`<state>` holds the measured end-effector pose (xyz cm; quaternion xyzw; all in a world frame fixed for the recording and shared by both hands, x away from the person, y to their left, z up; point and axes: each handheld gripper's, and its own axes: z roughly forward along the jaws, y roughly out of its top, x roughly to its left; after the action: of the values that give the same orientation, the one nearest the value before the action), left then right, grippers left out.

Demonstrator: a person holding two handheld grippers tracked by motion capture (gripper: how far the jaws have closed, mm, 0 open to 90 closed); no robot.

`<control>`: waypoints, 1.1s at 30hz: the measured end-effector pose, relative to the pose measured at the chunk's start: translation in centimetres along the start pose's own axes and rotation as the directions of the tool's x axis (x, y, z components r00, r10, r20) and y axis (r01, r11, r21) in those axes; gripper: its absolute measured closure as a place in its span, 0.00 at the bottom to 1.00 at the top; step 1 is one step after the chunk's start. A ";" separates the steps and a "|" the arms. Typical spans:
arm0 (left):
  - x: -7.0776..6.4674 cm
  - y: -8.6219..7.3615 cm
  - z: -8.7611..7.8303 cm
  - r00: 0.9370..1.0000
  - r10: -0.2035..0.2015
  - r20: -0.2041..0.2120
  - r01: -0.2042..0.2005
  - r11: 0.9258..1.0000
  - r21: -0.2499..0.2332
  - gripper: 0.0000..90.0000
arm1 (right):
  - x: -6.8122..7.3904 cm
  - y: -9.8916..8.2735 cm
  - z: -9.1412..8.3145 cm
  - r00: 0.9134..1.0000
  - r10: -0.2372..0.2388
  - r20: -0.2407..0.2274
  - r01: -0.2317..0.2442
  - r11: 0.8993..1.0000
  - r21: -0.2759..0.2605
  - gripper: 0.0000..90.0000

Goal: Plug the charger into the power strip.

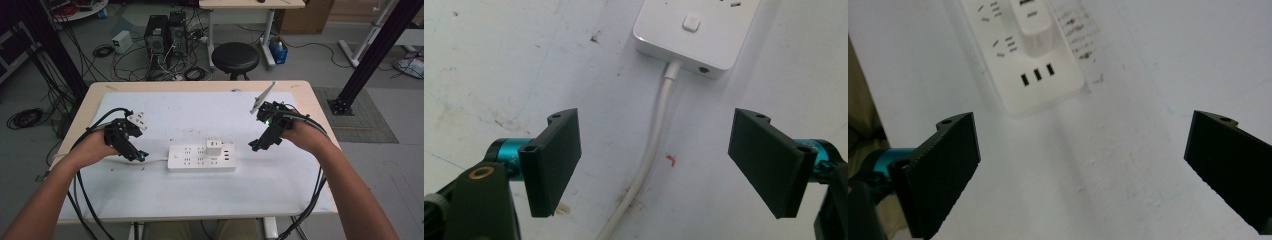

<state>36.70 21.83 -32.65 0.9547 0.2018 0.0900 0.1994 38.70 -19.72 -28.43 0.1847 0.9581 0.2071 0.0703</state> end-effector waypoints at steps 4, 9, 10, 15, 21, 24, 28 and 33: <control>-0.1 0.0 -0.1 1.000 -0.008 -0.001 0.008 1.000 -0.008 0.24 | 0.2 -1.4 -0.5 1.000 0.020 0.003 -0.020 1.000 0.006 0.01; -0.1 -0.1 -0.1 1.000 -0.011 -0.007 0.010 1.000 -0.007 0.24 | 0.5 -2.5 -0.7 0.999 0.039 0.003 -0.039 0.999 0.009 0.01; 0.0 -0.1 -0.1 1.000 0.003 -0.012 -0.003 1.000 0.010 0.24 | 0.5 -2.7 -0.6 0.999 0.036 0.005 -0.036 0.999 0.009 0.01; -0.1 -0.3 0.1 1.000 0.000 -0.009 0.000 1.000 0.014 0.24 | 0.7 -3.2 -0.2 0.999 0.052 0.000 -0.052 0.999 0.005 0.01; -0.2 -0.3 0.3 1.000 -0.011 -0.006 0.011 1.000 0.006 0.24 | 0.9 -3.7 0.3 0.998 0.060 -0.018 -0.060 0.998 0.008 0.01; -0.2 -0.2 0.4 1.000 0.001 -0.005 0.000 1.000 0.017 0.24 | 0.9 -3.9 0.4 0.998 0.057 -0.028 -0.056 0.998 0.008 0.01; -0.3 -0.1 0.5 1.000 0.001 -0.004 -0.001 1.000 0.016 0.24 | 0.8 -4.1 0.6 0.998 0.060 -0.032 -0.059 0.998 0.006 0.01; -0.3 0.1 0.5 1.000 0.016 -0.004 -0.015 0.999 0.033 0.24 | 0.8 -4.4 0.8 0.997 0.070 -0.032 -0.069 0.998 0.006 0.01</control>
<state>36.54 21.47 -33.13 0.9592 0.1962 0.0900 0.1825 36.66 -22.83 -31.07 0.2147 0.9527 0.2100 0.0470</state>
